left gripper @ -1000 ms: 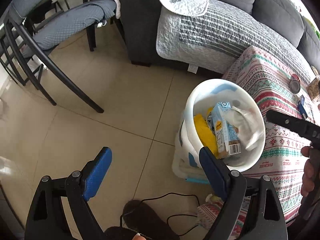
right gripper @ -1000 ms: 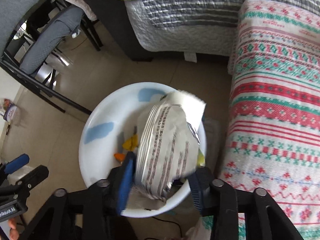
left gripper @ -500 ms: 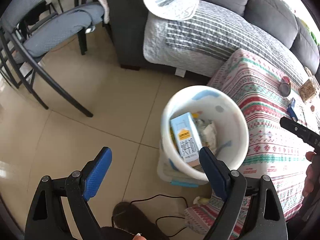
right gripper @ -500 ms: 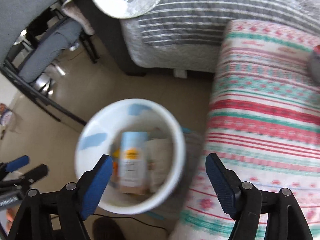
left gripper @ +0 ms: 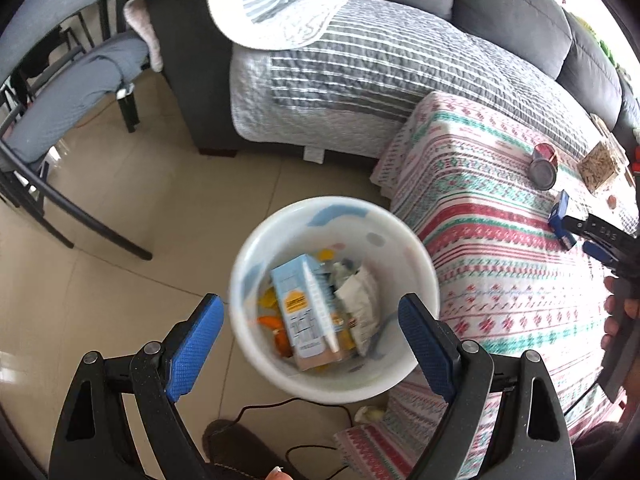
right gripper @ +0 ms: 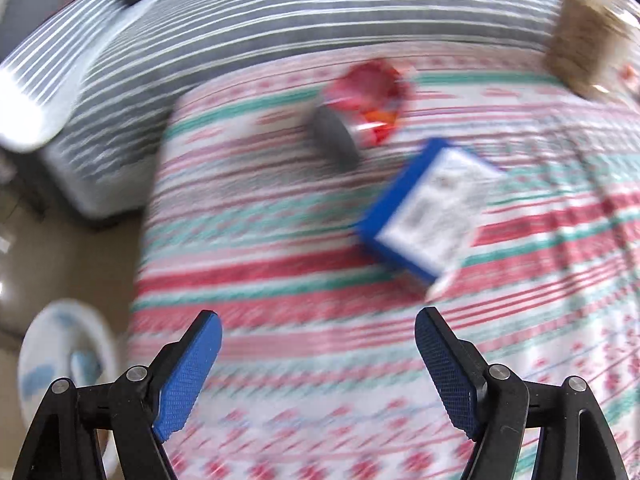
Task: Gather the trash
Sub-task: 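Grasp the blue box with the right gripper while the left gripper grasps the red can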
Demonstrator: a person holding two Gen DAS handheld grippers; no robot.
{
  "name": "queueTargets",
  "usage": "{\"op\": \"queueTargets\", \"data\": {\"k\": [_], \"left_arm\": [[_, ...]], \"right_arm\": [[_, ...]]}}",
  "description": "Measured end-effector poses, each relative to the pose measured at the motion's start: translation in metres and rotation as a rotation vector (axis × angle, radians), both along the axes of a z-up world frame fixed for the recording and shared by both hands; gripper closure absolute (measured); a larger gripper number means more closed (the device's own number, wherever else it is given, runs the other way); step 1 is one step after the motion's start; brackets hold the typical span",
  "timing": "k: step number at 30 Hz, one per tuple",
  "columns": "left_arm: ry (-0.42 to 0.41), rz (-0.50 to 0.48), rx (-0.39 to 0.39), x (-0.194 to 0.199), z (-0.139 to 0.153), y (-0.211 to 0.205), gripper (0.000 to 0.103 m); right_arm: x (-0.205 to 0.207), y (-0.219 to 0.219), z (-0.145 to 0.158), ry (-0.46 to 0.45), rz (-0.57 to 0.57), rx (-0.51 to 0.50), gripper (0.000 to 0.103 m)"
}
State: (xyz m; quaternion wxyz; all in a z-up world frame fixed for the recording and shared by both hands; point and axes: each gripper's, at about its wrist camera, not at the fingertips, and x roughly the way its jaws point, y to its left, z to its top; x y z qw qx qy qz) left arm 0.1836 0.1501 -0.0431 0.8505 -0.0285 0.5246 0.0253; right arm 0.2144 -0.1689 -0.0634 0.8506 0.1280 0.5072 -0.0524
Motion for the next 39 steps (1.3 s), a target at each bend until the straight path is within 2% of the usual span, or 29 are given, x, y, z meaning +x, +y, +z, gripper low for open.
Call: {"op": "queueTargets", "data": {"k": [5,10,11,12,13,14,15,18,22,28,34,39], "left_arm": [[-0.003,-0.016,-0.001,0.012,0.001,-0.021,0.012],[-0.022,-0.053,0.031,0.028,0.001,-0.051,0.012],[-0.029,-0.065,0.033,0.030,0.001,-0.058,0.012],[-0.039,-0.084,0.039,0.034,0.001,-0.067,0.012],[-0.049,-0.102,0.046,0.035,0.002,-0.076,0.012],[-0.059,-0.126,0.058,0.037,0.001,-0.085,0.012],[-0.065,-0.150,0.072,0.040,0.001,-0.094,0.012],[-0.073,-0.225,0.100,0.052,-0.001,-0.129,0.012],[-0.057,-0.313,0.080,0.074,-0.008,-0.174,0.012],[-0.081,-0.458,0.167,0.110,-0.017,-0.244,0.012],[-0.082,-0.510,0.132,0.153,-0.017,-0.305,0.012],[-0.040,-0.552,0.167,0.181,-0.030,-0.354,0.012]], "right_arm": [[0.020,-0.021,-0.010,0.024,-0.041,0.001,0.020],[0.034,-0.032,-0.029,0.052,-0.071,-0.022,0.020],[0.035,-0.034,-0.032,0.055,-0.074,-0.022,0.022],[0.035,-0.037,-0.034,0.055,-0.072,-0.025,0.032],[0.036,-0.039,-0.033,0.047,-0.061,-0.035,0.034],[0.036,-0.041,-0.032,0.041,-0.046,-0.041,0.035],[0.036,-0.044,-0.029,0.038,-0.032,-0.037,0.045],[0.028,-0.060,-0.019,0.031,-0.021,-0.022,0.044],[0.014,-0.085,-0.005,0.031,-0.019,-0.030,0.044],[-0.011,-0.129,0.012,0.020,-0.035,-0.005,0.044],[-0.037,-0.167,0.030,0.001,-0.043,0.019,0.044],[-0.055,-0.201,0.046,-0.034,-0.078,0.006,0.044]]}}
